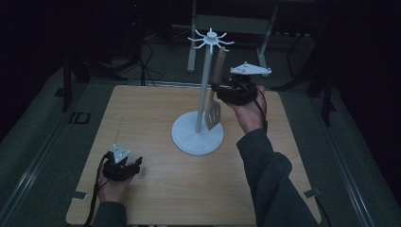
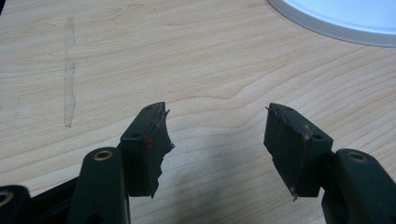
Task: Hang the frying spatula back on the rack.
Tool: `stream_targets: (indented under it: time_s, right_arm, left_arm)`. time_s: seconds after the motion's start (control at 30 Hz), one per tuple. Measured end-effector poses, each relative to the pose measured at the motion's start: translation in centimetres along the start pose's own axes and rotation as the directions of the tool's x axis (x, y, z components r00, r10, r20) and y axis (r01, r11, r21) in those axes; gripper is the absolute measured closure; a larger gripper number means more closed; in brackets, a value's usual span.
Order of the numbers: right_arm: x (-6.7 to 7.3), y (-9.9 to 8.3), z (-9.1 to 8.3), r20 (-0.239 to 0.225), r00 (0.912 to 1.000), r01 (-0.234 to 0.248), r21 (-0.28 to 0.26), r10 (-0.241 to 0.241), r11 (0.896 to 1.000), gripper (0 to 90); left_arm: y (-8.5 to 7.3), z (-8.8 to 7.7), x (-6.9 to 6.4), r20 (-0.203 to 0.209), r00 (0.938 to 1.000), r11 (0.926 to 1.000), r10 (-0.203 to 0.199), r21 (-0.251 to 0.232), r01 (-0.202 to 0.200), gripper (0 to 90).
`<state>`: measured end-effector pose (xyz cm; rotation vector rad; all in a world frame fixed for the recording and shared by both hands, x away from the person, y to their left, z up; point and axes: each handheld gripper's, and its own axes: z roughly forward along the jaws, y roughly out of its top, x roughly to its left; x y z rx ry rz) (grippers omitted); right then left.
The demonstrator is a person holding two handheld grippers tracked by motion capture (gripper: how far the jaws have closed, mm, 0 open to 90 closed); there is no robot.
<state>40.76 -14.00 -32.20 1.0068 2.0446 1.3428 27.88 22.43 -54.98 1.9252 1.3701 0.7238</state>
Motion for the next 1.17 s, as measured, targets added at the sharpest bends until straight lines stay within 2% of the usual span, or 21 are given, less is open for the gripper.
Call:
stream_targets:
  time_s: [0.13, 0.7, 1.03, 1.17]
  right_arm:
    - [-0.3, -0.2, -0.1, 0.010, 0.9999, -0.007, 0.006, 0.007, 1.000, 43.9]
    - [0.2, -0.7, -1.1, -0.008, 1.0000, -0.003, 0.005, 0.003, 1.000, 40.4]
    - [-0.5, -2.5, -2.1, -0.004, 1.0000, -0.008, 0.023, 0.008, 1.000, 40.2]
    - [-0.8, -4.2, -2.7, -0.005, 1.0000, 0.002, 0.044, -0.002, 0.999, 39.9]
  left_arm:
    - [0.0, 0.0, -0.1, -0.001, 1.0000, 1.0000, 0.001, -0.001, -0.001, 39.6]
    - [0.1, 0.1, -0.1, 0.000, 1.0000, 1.0000, 0.001, -0.001, -0.001, 39.5]
    - [0.1, 0.1, -0.1, 0.000, 1.0000, 1.0000, 0.002, 0.001, -0.002, 39.5]
    - [0.1, 0.2, -0.2, 0.000, 1.0000, 1.0000, 0.004, 0.002, -0.004, 39.5]
